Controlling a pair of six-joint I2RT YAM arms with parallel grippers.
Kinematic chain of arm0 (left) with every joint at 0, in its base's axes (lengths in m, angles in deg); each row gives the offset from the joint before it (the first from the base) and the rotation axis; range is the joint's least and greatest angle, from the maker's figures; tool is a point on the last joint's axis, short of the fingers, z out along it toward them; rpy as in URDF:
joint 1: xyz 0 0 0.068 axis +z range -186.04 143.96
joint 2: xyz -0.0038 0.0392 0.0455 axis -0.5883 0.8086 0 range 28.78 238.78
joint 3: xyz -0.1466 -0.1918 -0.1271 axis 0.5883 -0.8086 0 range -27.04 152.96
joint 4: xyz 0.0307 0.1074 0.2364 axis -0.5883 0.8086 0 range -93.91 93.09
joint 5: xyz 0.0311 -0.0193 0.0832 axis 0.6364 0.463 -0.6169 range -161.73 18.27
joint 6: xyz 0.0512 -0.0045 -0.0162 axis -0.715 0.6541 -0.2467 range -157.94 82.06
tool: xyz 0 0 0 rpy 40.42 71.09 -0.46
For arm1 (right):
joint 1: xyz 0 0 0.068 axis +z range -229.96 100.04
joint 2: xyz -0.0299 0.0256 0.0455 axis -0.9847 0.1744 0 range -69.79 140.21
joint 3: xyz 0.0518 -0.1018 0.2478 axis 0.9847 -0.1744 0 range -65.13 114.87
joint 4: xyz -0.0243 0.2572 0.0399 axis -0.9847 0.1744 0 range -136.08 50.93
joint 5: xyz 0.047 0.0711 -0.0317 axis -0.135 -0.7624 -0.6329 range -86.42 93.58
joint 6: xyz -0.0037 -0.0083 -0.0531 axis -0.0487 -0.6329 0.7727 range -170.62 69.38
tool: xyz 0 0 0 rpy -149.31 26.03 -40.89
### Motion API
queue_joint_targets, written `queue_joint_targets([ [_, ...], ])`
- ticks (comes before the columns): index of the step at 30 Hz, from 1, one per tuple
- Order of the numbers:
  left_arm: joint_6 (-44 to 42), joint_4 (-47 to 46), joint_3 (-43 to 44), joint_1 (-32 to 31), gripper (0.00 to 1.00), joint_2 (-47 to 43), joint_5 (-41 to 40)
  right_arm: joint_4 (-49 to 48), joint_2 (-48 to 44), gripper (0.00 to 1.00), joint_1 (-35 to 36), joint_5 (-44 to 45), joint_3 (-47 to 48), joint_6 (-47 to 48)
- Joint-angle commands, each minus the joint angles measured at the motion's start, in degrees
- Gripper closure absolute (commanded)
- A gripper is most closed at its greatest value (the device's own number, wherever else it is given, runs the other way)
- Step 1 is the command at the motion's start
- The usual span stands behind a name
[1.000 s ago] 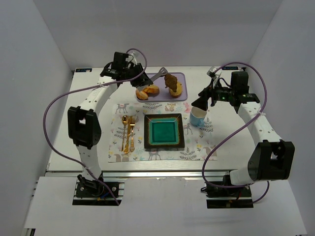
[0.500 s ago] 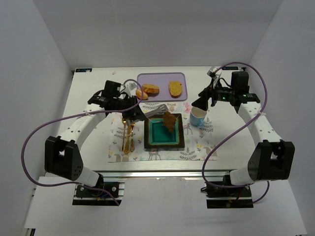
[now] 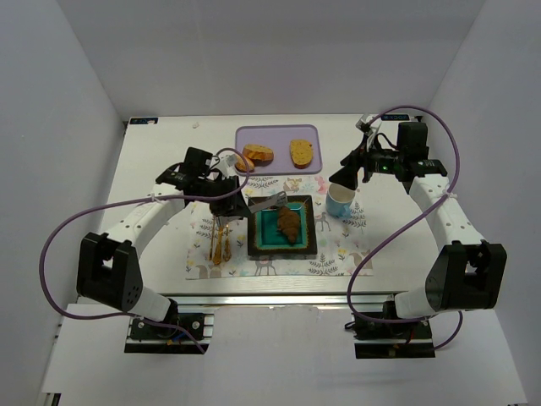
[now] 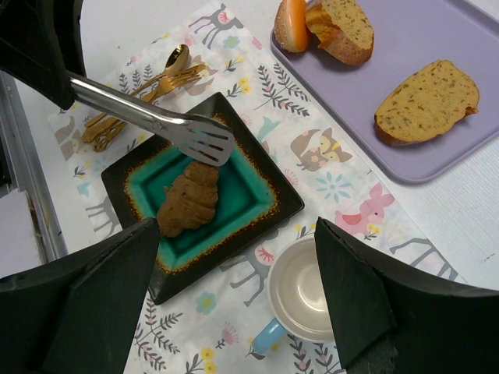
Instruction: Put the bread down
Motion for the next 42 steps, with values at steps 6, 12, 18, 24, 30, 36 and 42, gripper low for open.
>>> queue_joint_targets([
  [6, -1.1, 0.9, 5.6, -0.1, 0.5, -3.4, -4.1, 0.1, -0.5, 0.15, -0.2, -1.7, 1.4, 0.3],
  [12, -1.1, 3.0, 8.9, 1.8, 0.63, -4.3, -11.7, 0.2, -0.2, 0.14, -0.2, -1.7, 1.5, 0.5],
  [18, -1.8, 4.8, 6.0, 17.7, 0.9, -10.6, -21.7, 0.2, -0.5, 0.14, -0.3, -1.6, 1.1, 1.0],
  [24, -8.0, -1.1, -3.5, 27.0, 0.86, -10.1, -38.2, 0.1, 0.0, 0.15, -0.3, -2.7, 0.7, 0.9],
  [30, -12.2, -12.1, -10.7, 30.0, 0.7, -3.3, -44.8, 2.7, 0.4, 0.14, -0.3, -2.5, 3.2, 3.3],
  [36, -12.9, -14.1, -12.3, 30.1, 0.44, 6.4, -47.8, 3.6, -0.2, 0.14, -0.3, -2.4, 2.9, 3.4],
  [42, -11.7, -10.3, -10.6, 30.3, 0.22, 12.3, -44.8, 5.1, -0.7, 0.11, -0.3, -1.4, 3.1, 3.9],
])
